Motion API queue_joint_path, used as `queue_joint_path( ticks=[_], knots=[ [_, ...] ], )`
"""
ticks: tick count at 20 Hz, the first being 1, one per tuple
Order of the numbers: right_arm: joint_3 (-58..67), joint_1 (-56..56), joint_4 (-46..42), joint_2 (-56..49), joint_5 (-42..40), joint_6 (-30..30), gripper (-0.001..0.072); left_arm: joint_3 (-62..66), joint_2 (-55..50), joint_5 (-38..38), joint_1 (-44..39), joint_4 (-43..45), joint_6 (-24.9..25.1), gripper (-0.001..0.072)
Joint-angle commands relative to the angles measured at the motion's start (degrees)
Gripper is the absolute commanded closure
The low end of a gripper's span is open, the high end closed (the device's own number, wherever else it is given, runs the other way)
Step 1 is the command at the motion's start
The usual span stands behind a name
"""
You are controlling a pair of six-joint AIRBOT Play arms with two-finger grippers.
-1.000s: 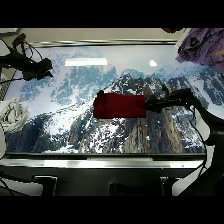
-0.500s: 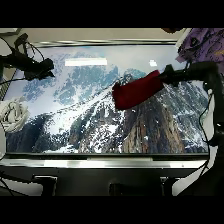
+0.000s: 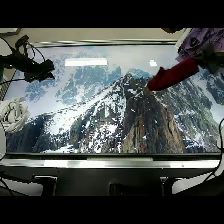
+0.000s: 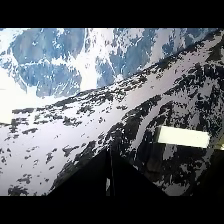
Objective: Fold the clothes and pants, and hang the long-sleeved shirts on hangers.
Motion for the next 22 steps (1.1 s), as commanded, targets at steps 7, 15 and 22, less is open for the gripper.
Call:
queue_joint_path(
  ticks=[7, 15, 22],
  knots=[
    [-0.83, -11.89, -20.92, 3.78, -10.95, 6.62, 0.0684, 0.02, 0.04, -2.45, -0.04, 0.04, -0.09, 0.0689],
    [-25.86, -21.42, -30.38, 15.43, -12.66, 8.76, 0.0684, 0.0, 0.04, -2.43, -0.04, 0.04, -0.11, 0.0689],
    [-50.16, -22.69, -38.84, 27.96, -9.31, 12.22, 0.0683, 0.02, 0.04, -2.45, -0.04, 0.02, -0.09, 0.0689]
  ],
)
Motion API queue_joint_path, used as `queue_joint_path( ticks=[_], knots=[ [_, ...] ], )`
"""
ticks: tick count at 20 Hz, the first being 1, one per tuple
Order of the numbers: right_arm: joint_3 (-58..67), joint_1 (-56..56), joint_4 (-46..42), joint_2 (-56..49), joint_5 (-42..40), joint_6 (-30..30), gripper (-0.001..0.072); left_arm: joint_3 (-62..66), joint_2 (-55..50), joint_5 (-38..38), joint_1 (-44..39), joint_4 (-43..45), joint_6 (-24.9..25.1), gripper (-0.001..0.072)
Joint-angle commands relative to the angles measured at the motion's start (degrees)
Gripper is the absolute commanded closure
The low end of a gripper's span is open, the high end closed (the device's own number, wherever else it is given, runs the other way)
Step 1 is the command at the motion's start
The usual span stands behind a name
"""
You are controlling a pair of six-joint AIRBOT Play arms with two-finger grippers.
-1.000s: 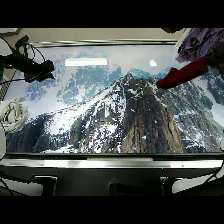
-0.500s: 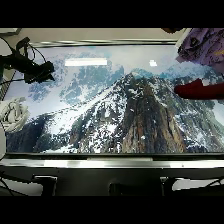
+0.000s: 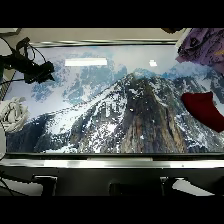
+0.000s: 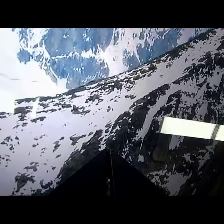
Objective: Fold the clothes and pants, and hang the long-sleeved shirts on hangers.
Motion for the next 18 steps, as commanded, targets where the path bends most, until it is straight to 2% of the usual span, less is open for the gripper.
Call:
queue_joint_path(
  ticks=[1, 7, 18],
  knots=[
    [-10.29, -0.46, -6.01, 5.07, 0.59, 2.34, 0.0683, 0.02, 0.04, -0.02, -0.04, -0.02, 0.02, 0.0689],
    [-17.97, -0.46, -13.16, 7.3, -1.42, 2.84, 0.0683, 0.0, 0.04, -0.04, -0.04, -0.02, 0.02, 0.0689],
    [-22.05, -0.46, -16.87, 8.04, -2.58, 5.2, 0.0683, 0.0, 0.04, 0.02, -0.04, 0.0, 0.04, 0.0689]
  ],
)
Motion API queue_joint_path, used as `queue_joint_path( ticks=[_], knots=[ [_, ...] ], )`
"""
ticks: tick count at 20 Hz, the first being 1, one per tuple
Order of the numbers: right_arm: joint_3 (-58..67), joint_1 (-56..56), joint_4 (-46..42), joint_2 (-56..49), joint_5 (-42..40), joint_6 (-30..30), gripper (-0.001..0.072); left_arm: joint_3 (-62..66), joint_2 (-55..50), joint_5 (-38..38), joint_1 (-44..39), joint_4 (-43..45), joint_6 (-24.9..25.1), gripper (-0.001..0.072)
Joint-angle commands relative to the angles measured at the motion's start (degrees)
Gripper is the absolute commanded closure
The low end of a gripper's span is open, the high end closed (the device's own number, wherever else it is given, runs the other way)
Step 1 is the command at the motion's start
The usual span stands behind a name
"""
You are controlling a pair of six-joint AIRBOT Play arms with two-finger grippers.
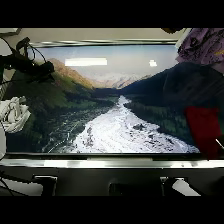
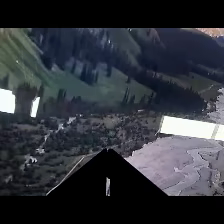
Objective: Fold the clothes and pants, and hang the long-sleeved shirts on hangers.
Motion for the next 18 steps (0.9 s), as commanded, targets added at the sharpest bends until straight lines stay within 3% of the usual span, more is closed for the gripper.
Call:
queue_joint_path(
  ticks=[1, 5, 9, 11, 13, 16, 17, 18],
  knots=[
    [-0.42, -0.04, -0.74, 0.07, -0.17, 0.81, 0.0683, 0.0, 0.04, 0.07, -0.04, 0.02, 0.02, 0.0689],
    [-0.42, -0.04, -1.29, 0.07, -2.01, 1.18, 0.0652, 0.0, 0.04, 0.07, -0.04, 0.02, 0.02, 0.0689],
    [-0.35, -0.04, -7.13, 0.07, -5.53, 2.64, 0.034, 0.0, -0.02, 0.07, -0.04, 0.02, 0.0, 0.0689],
    [1.18, -0.04, -8.83, 0.07, -5.33, 3.56, 0.0342, 0.0, -0.02, 0.11, -0.04, 0.02, 0.02, 0.0689],
    [6.21, -0.02, -1.25, 0.11, -0.68, 1.88, 0.0392, 0.0, -0.02, 0.15, -0.04, 0.04, 0.04, 0.0689],
    [15.67, 4.37, 21.92, 0.11, 12.57, -11.32, 0.0473, 0.02, 0.33, 0.13, -0.02, 0.02, 2.62, 0.0689],
    [17.86, 8.31, 24.81, 0.11, 15.63, -14.38, 0.048, 0.02, 0.63, 0.09, -0.09, 0.02, 4.87, 0.069],
    [19.71, 13.53, 25.51, 0.11, 17.46, -16.81, 0.0536, 0.02, 1.05, 0.09, -0.39, 0.07, 7.23, 0.069]
  ],
)
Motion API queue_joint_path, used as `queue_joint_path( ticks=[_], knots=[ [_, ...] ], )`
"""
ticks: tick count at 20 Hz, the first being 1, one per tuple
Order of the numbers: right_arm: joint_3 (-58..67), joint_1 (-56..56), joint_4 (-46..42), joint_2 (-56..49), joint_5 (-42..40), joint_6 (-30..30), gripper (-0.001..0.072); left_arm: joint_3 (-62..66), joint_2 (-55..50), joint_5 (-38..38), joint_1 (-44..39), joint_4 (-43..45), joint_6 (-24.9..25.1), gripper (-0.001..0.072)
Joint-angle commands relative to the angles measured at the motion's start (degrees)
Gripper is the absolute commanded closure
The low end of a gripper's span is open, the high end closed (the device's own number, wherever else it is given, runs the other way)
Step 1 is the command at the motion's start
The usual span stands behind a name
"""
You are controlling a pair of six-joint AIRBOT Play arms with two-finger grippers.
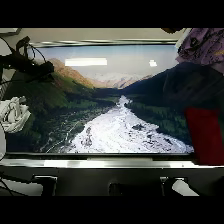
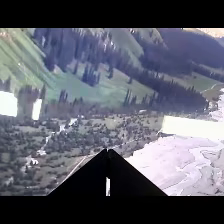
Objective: Fold the clothes and pants, and hang the long-sleeved shirts on hangers.
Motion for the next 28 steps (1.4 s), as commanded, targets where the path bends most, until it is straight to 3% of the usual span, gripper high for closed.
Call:
queue_joint_path(
  ticks=[1, 6, 11, 28],
  knots=[
    [7.28, 13.42, 12.35, 0.02, 10.69, -11.1, 0.0556, 0.02, 1.14, 0.0, -0.52, 0.15, 5.99, 0.0691],
    [7.45, 40.48, 11.43, -0.11, 12.85, -14.53, 0.0665, -4.26, 7.72, 3.3, -2.67, 8.37, 7.13, 0.0691],
    [7.45, 56.94, 7.34, -0.09, 13.81, -14.49, 0.0682, -20.74, 18.84, 14.95, -5.92, 8.37, 8.66, 0.0691],
    [7.45, 58.64, 5.22, -0.09, 17.7, -14.53, 0.0681, -24.28, 21.84, 12.28, -5.77, 8.79, 8.5, 0.0687]
  ],
)
